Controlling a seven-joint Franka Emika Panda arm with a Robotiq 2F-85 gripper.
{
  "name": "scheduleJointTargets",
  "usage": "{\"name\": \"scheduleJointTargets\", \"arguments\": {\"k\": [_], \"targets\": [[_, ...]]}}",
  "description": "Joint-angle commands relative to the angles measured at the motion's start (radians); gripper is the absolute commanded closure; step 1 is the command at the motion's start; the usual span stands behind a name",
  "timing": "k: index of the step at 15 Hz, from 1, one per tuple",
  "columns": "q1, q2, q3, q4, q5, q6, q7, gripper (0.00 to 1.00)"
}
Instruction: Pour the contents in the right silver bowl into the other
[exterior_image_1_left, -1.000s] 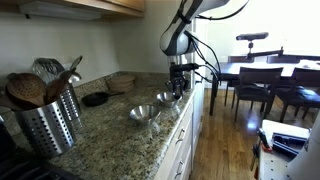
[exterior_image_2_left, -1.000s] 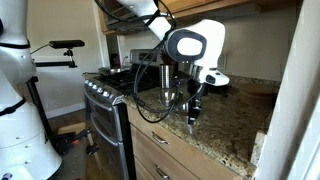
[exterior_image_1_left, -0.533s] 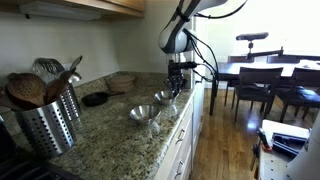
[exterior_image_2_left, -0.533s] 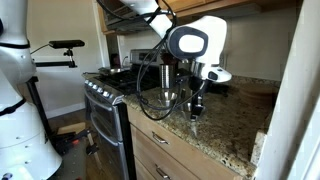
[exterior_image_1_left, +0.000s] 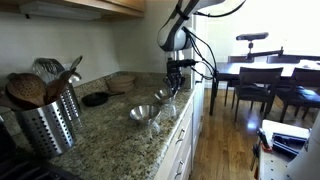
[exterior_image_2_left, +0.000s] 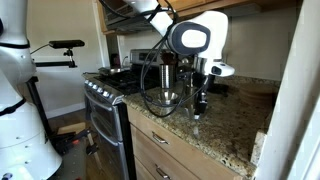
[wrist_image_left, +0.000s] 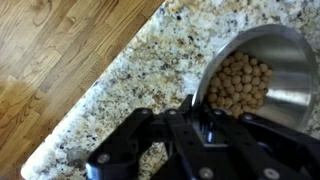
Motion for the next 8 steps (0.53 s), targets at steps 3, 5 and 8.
{"name": "scheduleJointTargets", "arguments": {"k": [3,5,8], "targets": [[0.032,-0.032,-0.032,0.032,-0.201,-0.107,0.012,0.94],[0.034,-0.029,-0.032,0.054,-0.261,-0.143,0.004,0.94],[0.029,-0.018,-0.022,0.088,-0.295,-0.178,-0.018,0.94]]}}
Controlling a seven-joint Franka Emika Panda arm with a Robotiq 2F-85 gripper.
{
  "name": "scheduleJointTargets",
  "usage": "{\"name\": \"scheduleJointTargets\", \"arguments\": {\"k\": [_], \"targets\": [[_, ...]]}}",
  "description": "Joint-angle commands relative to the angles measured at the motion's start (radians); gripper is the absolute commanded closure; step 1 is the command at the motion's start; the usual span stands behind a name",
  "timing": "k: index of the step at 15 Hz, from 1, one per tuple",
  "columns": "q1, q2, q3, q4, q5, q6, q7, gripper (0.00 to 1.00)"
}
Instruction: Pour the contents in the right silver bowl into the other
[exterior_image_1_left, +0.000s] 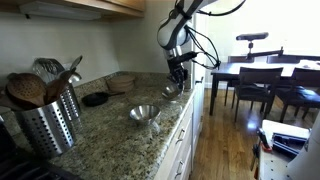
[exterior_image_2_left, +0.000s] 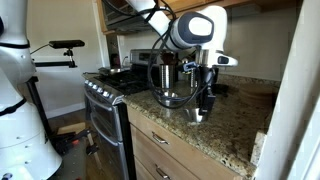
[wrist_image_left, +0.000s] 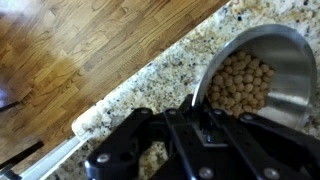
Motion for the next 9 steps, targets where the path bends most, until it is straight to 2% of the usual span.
{"name": "scheduleJointTargets", "arguments": {"k": [1,9], "targets": [[0.010,-0.012,-0.003,0.034,-0.034,-0.059,-0.034,0.94],[0.029,-0.035,0.026,0.047,-0.057,-0.079,-0.134,0.94]]}}
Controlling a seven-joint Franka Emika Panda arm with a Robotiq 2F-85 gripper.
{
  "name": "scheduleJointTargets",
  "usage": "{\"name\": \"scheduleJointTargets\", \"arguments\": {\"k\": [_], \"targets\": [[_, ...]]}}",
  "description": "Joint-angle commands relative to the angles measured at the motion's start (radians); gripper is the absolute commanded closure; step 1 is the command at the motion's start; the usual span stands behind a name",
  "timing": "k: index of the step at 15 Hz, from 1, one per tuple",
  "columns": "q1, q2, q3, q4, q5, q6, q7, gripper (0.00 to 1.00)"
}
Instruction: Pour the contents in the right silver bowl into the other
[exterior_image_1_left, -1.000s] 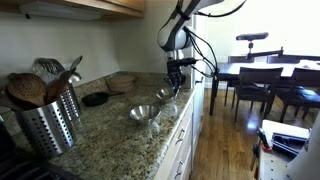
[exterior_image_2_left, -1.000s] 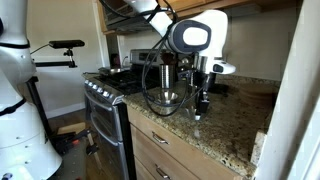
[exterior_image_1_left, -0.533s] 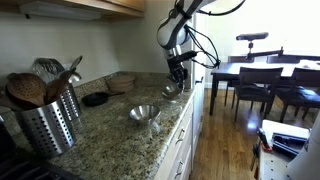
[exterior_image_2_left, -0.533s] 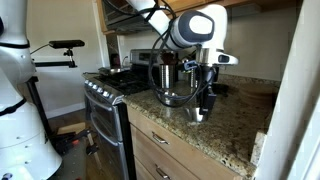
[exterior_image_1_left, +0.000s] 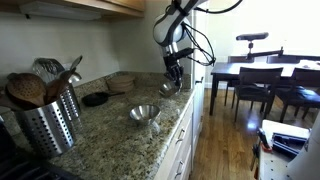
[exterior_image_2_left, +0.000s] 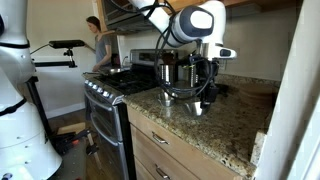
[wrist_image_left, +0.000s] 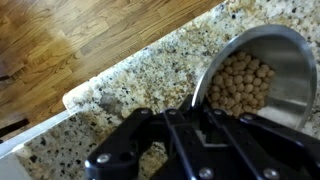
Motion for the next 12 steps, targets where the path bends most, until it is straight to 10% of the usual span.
{"name": "scheduleJointTargets", "arguments": {"k": [1,12], "targets": [[0.026,-0.039,0.006,-0.004,-0.046,-0.046,-0.034,0.94],[0.047,-0.157,0.023,-0.041,-0.094,-0.072,-0.089,0.94]]}}
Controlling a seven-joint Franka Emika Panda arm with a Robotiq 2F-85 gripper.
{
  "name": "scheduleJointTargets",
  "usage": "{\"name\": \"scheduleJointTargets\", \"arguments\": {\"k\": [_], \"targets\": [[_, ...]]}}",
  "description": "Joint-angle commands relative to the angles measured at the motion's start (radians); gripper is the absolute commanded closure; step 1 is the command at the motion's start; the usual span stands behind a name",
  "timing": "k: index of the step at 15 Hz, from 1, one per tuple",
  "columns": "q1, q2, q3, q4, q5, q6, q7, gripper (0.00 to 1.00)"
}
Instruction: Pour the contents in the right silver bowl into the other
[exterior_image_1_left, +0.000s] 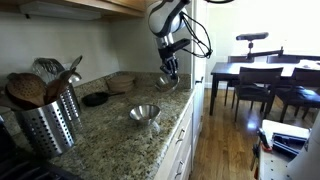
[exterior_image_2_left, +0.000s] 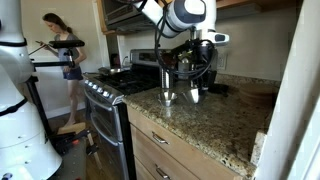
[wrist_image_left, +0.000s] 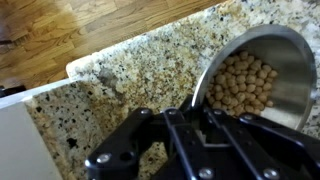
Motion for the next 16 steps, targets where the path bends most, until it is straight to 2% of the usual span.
{"name": "scheduleJointTargets", "arguments": {"k": [1,7,16], "targets": [[0.009,-0.092,0.005,-0.047,-0.041,-0.034,-0.013,0.93],[0.034,-0.142,0.038,-0.071,-0.095,-0.035,-0.004,0.94],[0.066,-0.150,0.081,-0.103,-0.105,-0.028,-0.010,0.93]]}}
